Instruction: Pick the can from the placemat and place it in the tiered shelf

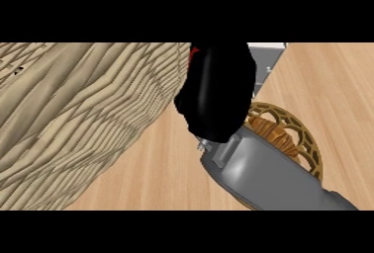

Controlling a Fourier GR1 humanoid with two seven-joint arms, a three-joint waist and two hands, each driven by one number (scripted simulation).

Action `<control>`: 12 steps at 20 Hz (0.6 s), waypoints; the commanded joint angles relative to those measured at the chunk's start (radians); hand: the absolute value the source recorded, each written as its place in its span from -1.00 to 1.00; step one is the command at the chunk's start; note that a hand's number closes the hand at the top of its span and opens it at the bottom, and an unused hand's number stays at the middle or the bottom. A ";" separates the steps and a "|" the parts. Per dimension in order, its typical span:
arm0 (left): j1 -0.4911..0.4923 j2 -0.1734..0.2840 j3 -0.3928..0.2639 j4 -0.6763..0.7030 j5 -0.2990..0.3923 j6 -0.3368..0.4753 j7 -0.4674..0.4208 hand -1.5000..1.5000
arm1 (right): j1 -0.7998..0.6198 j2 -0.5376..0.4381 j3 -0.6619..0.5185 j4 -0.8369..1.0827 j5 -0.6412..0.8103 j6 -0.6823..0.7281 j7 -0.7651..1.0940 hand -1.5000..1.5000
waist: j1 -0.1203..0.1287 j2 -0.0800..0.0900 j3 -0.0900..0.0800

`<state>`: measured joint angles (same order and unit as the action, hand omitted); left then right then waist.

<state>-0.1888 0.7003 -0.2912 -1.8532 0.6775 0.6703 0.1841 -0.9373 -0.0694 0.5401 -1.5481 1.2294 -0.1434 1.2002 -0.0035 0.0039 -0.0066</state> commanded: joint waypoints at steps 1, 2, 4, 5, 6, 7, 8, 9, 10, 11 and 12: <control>-0.001 0.031 -0.181 0.056 -0.118 -0.145 -0.065 0.00 | -0.140 0.066 -0.020 0.008 0.001 0.001 0.194 1.00 | -0.002 0.008 -0.001; -0.015 0.045 -0.175 0.040 -0.115 -0.139 -0.049 0.00 | -0.150 0.066 -0.021 0.024 -0.002 0.014 0.205 1.00 | 0.001 0.006 0.001; 0.009 0.047 -0.191 0.034 -0.128 -0.130 -0.059 0.00 | -0.189 0.066 -0.058 0.047 0.024 0.019 0.189 1.00 | 0.000 0.005 0.001; -0.014 0.048 -0.182 0.028 -0.121 -0.127 -0.048 0.00 | -0.206 0.066 -0.069 0.061 0.037 0.020 0.191 1.00 | -0.010 0.007 0.001; -0.006 0.047 -0.196 0.023 -0.131 -0.115 -0.044 0.00 | -0.207 0.066 -0.083 0.086 0.045 0.024 0.185 1.00 | -0.011 0.010 0.002; -0.009 0.030 -0.199 0.039 -0.138 -0.103 -0.052 0.00 | -0.223 0.066 -0.095 0.075 0.045 0.022 0.179 1.00 | -0.023 0.011 0.002; 0.003 0.036 -0.201 0.021 -0.131 -0.116 -0.041 0.00 | -0.241 0.066 -0.112 0.103 0.052 0.039 0.176 1.00 | -0.008 0.009 0.001; -0.005 0.046 -0.189 0.027 -0.136 -0.112 -0.036 0.00 | -0.267 0.067 -0.124 0.107 0.063 0.038 0.173 1.00 | -0.007 0.009 0.001; -0.019 0.042 -0.201 0.003 -0.139 -0.101 -0.021 0.00 | -0.271 0.067 -0.133 0.126 0.067 0.033 0.176 1.00 | -0.005 0.009 0.002; -0.004 0.033 -0.197 0.022 -0.143 -0.102 -0.028 0.00 | -0.297 0.067 -0.142 0.136 0.065 0.055 0.167 1.00 | -0.001 0.011 0.000; -0.010 0.037 -0.187 0.023 -0.145 -0.121 -0.024 0.00 | -0.296 0.067 -0.152 0.148 0.079 0.055 0.162 1.00 | -0.009 0.010 0.001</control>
<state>-0.2220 0.6755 -0.2806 -1.8988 0.6709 0.6931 0.2477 -1.1335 -0.0487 0.4256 -1.4216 1.2997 -0.0939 1.1857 -0.0104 0.0133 -0.0058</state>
